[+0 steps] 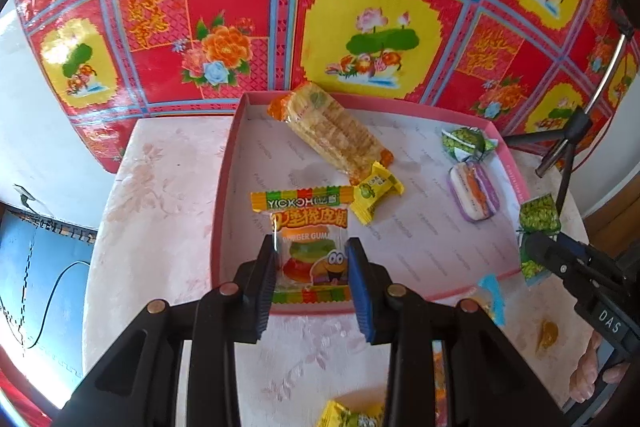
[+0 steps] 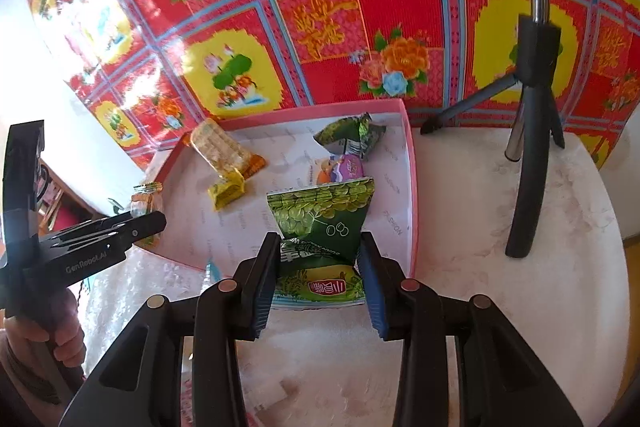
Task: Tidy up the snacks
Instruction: 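Carry the gummy pack and green pea bag over the pink box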
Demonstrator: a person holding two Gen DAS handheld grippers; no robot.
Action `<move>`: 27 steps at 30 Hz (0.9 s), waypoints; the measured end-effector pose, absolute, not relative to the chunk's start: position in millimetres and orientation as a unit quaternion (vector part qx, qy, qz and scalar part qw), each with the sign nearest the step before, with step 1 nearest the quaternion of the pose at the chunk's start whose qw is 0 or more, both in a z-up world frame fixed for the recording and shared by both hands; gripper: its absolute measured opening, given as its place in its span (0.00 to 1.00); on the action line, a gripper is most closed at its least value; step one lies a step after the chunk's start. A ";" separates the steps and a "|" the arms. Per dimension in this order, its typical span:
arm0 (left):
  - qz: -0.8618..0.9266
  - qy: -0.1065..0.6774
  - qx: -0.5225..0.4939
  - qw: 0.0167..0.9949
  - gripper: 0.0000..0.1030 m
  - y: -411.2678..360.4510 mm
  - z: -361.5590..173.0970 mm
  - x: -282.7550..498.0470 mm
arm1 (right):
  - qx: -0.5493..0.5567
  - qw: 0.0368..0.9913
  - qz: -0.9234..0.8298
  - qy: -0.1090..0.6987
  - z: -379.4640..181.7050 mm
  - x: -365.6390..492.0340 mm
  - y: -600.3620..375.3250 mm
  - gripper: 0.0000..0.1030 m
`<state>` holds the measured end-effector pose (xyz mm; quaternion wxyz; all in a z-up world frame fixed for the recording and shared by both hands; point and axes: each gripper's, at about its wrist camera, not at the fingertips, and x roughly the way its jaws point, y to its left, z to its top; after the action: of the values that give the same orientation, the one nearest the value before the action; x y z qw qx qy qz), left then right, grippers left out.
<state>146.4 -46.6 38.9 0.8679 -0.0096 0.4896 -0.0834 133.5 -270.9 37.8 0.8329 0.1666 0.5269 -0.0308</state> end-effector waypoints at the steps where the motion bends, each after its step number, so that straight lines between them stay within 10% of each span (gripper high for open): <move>1: -0.082 0.492 -0.009 0.867 0.34 -47.3 36.2 149.1 | 0.166 0.832 -0.032 0.529 34.7 134.6 -271.6 0.39; 27: -0.084 0.501 0.009 0.862 0.34 -72.4 -1.0 213.5 | 0.153 0.822 -0.019 0.548 -12.7 181.4 -266.7 0.38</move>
<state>213.5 -72.4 -1.0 0.8615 0.0086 0.5006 -0.0840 181.4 -266.7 -12.7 0.8220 0.1528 0.5482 -0.0188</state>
